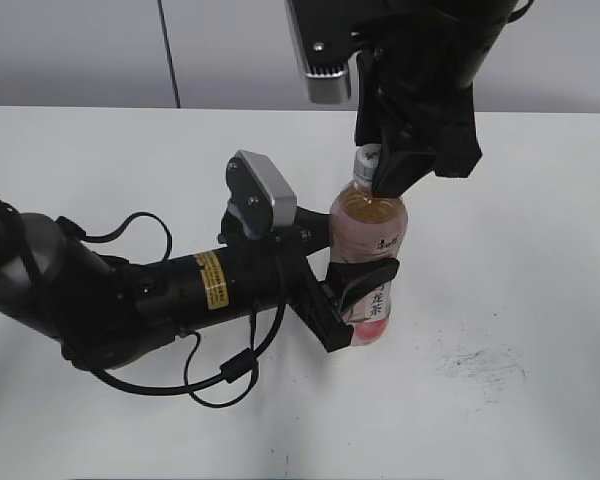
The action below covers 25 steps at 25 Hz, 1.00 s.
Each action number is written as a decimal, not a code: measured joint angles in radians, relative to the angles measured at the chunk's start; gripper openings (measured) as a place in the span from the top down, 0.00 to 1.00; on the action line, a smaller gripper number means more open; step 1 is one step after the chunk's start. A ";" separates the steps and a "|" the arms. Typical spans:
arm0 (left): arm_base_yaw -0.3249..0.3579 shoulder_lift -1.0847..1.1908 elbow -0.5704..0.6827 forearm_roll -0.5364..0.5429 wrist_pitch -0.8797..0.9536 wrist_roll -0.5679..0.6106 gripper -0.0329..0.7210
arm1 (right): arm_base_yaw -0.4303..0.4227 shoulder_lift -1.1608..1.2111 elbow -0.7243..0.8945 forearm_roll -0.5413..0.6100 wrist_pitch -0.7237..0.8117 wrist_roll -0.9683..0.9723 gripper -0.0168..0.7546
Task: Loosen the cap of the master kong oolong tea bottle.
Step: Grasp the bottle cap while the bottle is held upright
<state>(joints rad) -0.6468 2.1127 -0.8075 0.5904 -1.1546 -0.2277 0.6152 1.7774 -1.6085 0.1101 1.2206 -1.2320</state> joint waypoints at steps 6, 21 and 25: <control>0.000 0.000 0.000 0.000 0.000 -0.001 0.43 | 0.000 0.000 -0.047 0.018 0.001 0.320 0.22; 0.000 0.000 0.000 -0.001 0.000 -0.001 0.43 | 0.000 0.006 -0.087 0.016 0.001 1.401 0.30; 0.000 0.003 -0.001 -0.001 -0.003 -0.001 0.43 | 0.000 0.008 -0.020 0.013 0.001 1.410 0.30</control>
<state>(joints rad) -0.6468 2.1157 -0.8084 0.5895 -1.1572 -0.2288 0.6152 1.7856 -1.6287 0.1229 1.2213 0.1779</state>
